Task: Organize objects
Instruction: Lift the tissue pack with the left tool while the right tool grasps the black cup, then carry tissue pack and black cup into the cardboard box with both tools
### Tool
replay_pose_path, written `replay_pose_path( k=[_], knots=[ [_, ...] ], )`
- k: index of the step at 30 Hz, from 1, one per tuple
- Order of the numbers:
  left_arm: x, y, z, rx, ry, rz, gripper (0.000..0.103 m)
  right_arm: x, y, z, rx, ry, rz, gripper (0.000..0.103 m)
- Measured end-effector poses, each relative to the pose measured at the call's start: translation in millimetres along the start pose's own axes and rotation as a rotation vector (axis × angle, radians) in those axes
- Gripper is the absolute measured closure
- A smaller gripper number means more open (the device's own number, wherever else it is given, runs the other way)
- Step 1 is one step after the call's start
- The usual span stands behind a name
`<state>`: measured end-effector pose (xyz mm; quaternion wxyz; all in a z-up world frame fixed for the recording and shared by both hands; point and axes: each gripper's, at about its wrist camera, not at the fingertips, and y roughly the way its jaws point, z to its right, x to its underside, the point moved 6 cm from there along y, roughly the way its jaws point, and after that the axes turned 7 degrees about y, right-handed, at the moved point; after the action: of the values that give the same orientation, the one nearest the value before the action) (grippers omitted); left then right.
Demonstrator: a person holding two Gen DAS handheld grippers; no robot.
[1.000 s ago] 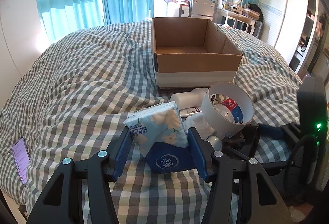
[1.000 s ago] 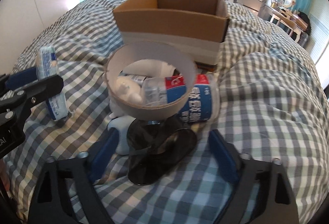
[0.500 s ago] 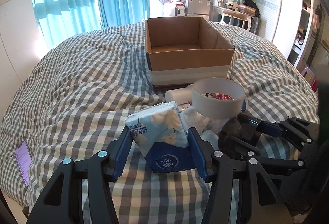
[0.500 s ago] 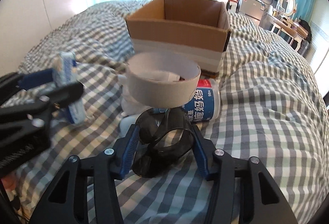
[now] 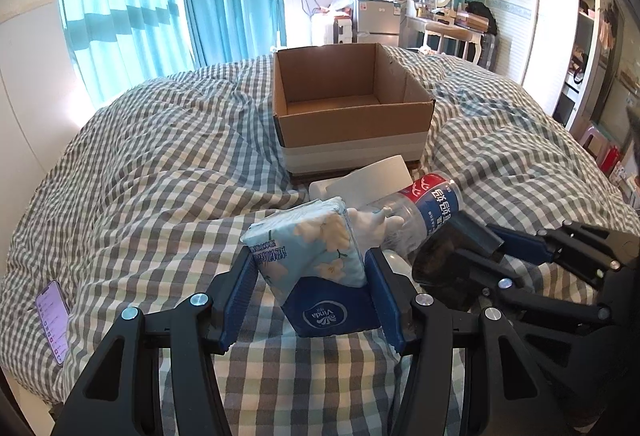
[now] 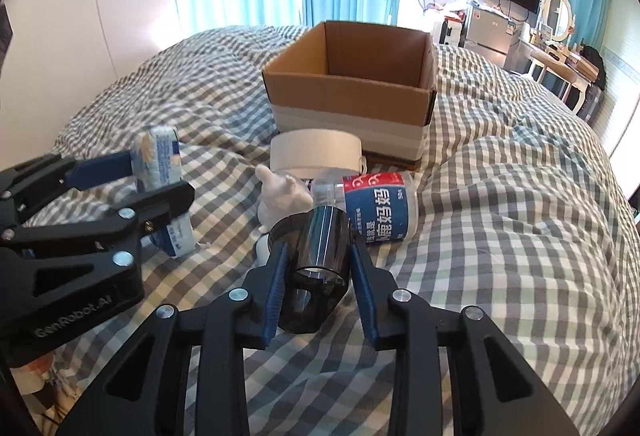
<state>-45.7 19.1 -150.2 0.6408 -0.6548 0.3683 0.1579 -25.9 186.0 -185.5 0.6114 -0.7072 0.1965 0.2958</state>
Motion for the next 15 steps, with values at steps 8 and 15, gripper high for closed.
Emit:
replay_pose_path(
  k=[8, 15],
  knots=[
    [-10.7, -10.9, -5.2, 0.010, -0.013, 0.038, 0.047, -20.2, -26.9, -4.6, 0.021, -0.033, 0.079, 0.074],
    [-22.7, -10.8, -12.6, 0.020, -0.036, 0.052, 0.047, -26.2, -28.5, 0.4, 0.031, -0.030, 0.087, 0.074]
  ],
)
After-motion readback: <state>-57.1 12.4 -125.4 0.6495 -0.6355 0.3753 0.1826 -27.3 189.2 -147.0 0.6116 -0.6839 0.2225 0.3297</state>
